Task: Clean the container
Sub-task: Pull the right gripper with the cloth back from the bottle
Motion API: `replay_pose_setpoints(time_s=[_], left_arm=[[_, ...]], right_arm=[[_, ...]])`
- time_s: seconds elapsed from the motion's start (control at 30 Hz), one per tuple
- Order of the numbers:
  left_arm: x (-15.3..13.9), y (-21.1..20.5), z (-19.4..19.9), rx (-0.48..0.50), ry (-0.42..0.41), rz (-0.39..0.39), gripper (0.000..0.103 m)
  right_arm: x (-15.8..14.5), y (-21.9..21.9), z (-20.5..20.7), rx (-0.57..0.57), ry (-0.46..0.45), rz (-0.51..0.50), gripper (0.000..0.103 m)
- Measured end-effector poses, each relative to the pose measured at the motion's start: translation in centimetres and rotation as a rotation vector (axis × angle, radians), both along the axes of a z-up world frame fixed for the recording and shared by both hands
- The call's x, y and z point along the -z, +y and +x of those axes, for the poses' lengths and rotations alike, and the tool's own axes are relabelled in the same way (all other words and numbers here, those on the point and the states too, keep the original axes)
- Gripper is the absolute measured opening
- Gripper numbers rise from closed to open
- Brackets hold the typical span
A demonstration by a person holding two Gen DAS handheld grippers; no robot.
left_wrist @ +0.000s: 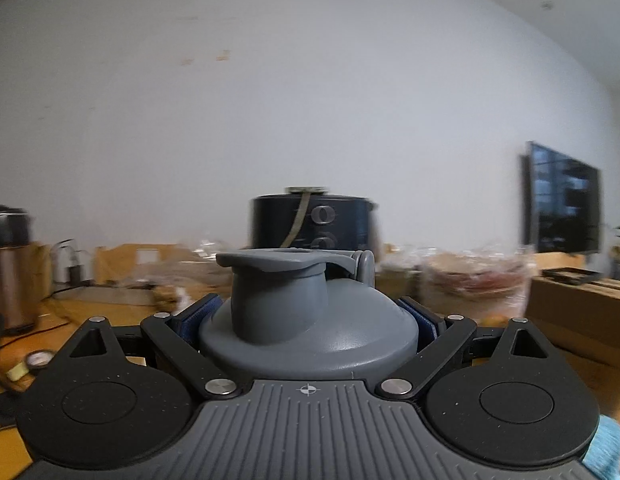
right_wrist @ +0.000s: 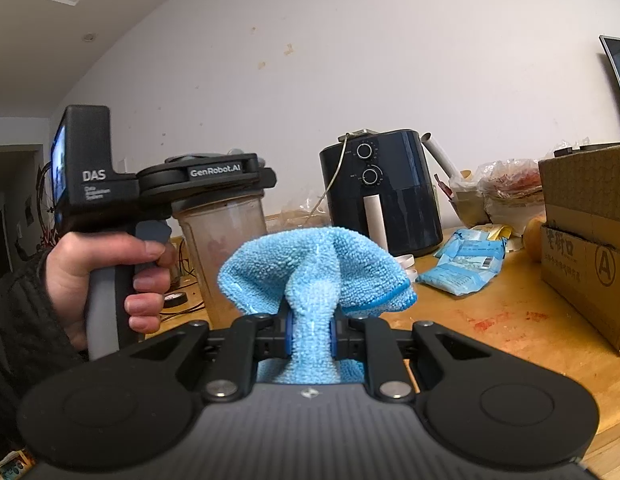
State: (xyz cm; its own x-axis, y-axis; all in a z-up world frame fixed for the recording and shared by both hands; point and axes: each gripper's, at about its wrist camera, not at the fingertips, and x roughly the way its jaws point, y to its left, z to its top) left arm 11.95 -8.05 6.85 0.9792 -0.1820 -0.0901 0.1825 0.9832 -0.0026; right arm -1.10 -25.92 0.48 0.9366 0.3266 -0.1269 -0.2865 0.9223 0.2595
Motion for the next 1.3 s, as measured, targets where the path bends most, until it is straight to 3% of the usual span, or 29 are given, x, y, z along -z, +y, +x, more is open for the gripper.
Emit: replay_pose_setpoints(time_s=[0.67, 1.3], left_arm=[[-0.9, -0.5, 3.1, -0.135, -0.035, 0.002, 0.095], [0.2, -1.1, 8.1, -0.094, -0.064, 0.020, 0.095]], right_arm=[[0.3, 0.2, -0.3, -0.013, 0.007, 0.011, 0.012], [0.6, 0.6, 0.0, -0.020, 0.014, -0.007, 0.011]])
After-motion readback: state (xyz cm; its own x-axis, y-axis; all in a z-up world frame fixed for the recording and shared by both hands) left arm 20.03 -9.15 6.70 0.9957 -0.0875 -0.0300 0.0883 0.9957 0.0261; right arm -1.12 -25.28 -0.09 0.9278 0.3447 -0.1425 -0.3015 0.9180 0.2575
